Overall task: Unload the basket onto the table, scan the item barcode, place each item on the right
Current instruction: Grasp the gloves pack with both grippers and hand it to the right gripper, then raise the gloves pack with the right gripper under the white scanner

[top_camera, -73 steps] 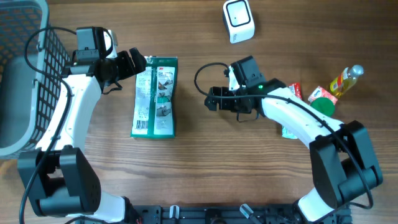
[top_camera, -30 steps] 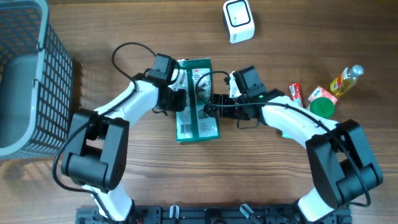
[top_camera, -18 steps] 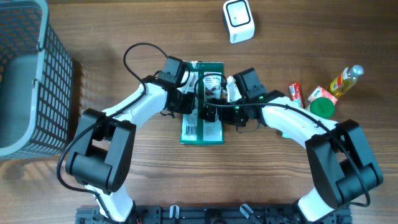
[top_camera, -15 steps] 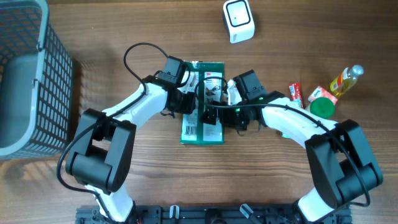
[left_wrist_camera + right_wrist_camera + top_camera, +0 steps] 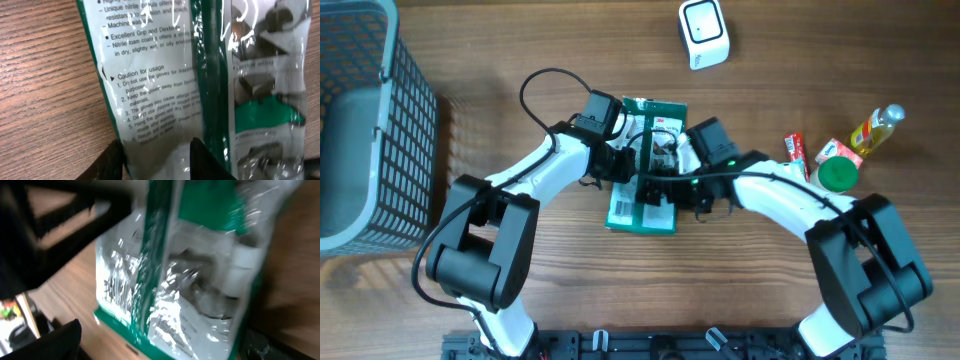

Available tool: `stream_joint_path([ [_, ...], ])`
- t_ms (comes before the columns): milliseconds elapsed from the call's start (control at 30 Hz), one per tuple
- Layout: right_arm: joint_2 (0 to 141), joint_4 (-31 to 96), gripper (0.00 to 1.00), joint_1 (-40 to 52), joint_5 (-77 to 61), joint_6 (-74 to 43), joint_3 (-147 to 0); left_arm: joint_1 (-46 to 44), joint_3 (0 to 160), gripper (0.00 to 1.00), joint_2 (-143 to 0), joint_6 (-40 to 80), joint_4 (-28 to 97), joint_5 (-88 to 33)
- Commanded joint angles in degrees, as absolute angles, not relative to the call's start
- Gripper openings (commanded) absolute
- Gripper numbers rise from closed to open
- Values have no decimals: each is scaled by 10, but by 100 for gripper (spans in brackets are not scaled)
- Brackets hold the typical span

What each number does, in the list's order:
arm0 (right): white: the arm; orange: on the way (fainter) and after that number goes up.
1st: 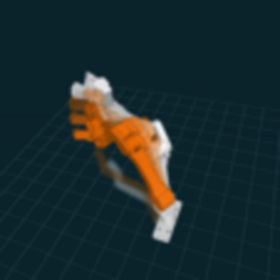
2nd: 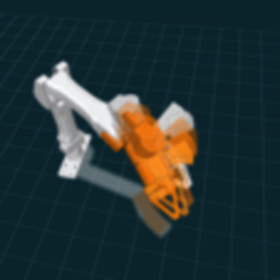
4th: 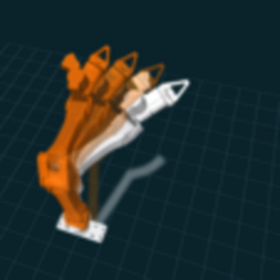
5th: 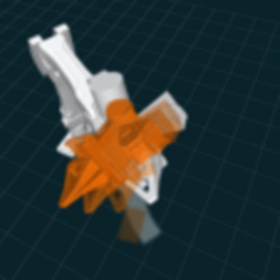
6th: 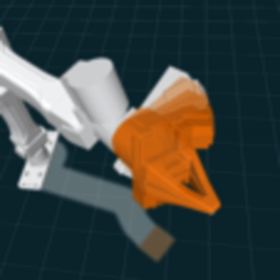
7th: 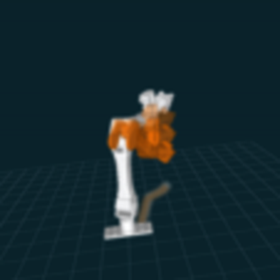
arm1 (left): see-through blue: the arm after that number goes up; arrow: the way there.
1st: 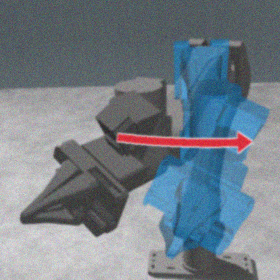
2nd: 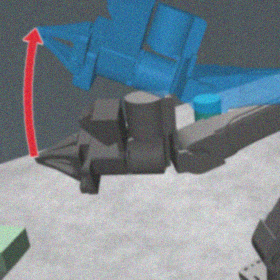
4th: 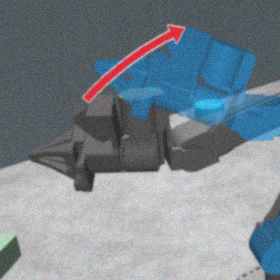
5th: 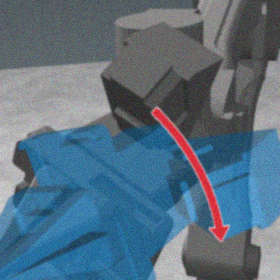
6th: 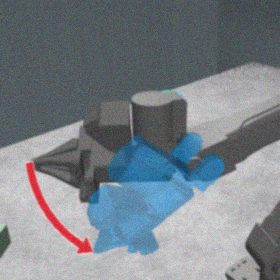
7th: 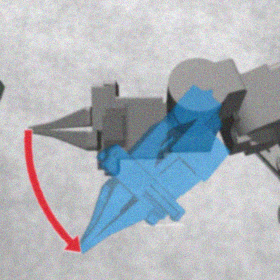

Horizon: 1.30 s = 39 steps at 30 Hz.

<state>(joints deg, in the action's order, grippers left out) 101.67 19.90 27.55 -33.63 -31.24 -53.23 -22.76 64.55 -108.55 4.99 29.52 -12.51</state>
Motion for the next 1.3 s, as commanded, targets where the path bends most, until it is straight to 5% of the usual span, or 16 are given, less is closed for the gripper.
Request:
stream_joint_path([
  [0, 1018, 200, 98, 225, -319, -276, -528, -230, 632, 31, -1110, 49, 295, -128],
  [100, 1018, 190, 95, 207, -317, -271, -528, -230, 632, 28, -1117, 49, 291, -128],
  [233, 1018, 158, 72, 207, -304, -289, -528, -230, 632, 25, -1122, 49, 289, -128],
  [400, 1018, 150, 70, 207, -298, -305, -518, -230, 632, 23, -1123, 49, 287, -128],
  [533, 1019, 105, 54, 208, -296, -328, -489, -230, 632, 23, -1123, 49, 287, -128],
  [867, 1119, -41, 48, 234, -368, -405, -461, -230, 632, 25, -1123, 49, 289, -128],
  [1267, 1140, -104, 11, 234, -376, -402, -461, -230, 632, 29, -1123, 49, 290, -128],
])
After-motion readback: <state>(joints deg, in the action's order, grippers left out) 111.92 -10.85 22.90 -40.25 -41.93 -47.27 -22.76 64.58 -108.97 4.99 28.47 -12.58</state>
